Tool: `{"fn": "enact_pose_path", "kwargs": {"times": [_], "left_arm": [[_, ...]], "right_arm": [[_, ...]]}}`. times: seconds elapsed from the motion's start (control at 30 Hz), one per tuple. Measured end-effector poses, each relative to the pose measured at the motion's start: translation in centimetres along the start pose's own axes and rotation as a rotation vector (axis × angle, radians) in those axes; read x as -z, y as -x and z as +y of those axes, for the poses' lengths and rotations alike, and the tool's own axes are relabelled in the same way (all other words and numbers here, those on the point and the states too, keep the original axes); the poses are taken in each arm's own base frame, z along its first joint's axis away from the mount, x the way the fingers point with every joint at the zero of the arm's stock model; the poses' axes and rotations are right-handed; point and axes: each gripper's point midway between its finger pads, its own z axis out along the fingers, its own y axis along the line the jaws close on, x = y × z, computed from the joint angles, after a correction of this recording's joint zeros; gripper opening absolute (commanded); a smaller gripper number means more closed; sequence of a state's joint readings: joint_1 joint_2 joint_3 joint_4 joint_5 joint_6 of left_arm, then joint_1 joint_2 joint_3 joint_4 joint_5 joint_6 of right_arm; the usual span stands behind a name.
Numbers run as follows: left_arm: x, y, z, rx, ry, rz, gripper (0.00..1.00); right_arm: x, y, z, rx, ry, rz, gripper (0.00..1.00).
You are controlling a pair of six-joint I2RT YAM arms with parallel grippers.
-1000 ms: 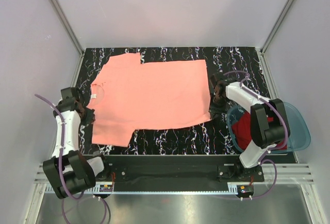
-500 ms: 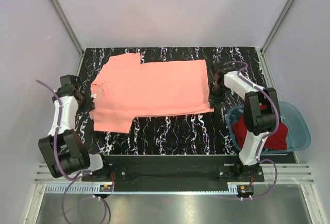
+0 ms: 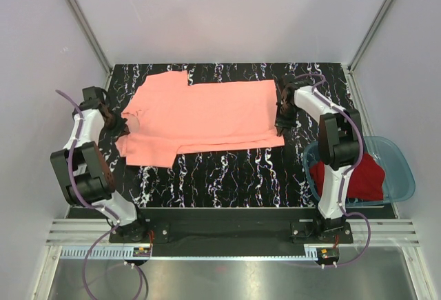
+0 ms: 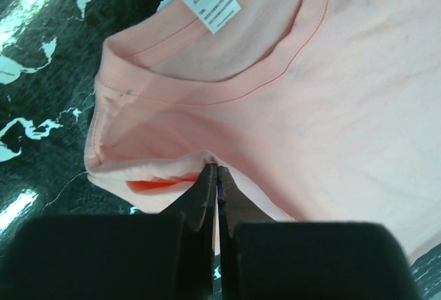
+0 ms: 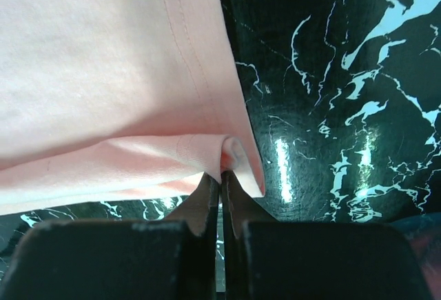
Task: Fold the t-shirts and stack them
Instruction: Fold the tshirt
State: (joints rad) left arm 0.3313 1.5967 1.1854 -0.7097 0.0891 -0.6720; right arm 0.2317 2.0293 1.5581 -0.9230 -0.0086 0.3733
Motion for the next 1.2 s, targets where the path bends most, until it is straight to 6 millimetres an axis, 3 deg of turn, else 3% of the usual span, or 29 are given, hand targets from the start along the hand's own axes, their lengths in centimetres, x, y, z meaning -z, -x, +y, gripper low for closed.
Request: {"fn": "enact_pose_path", "kwargs": {"times": [0.3, 0.73, 1.2], "left_arm": [[-0.5, 1.4, -1.8, -0.036, -0.032, 0.000, 0.00], [-2.6, 2.0, -2.3, -0.057, -0.014, 0.040, 0.00], [-4.1, 2.3, -2.3, -0.073, -0.002, 0.064, 0.00]], "right_arm": [[0.2, 0.8, -0.3, -0.015, -0.009, -0.003, 0.00], [-1.1, 0.8, -0.5, -0.033, -0.023, 0.026, 0.00], [-1.1, 1.4, -0.9, -0.060, -0.027, 0.029, 0.00]]}}
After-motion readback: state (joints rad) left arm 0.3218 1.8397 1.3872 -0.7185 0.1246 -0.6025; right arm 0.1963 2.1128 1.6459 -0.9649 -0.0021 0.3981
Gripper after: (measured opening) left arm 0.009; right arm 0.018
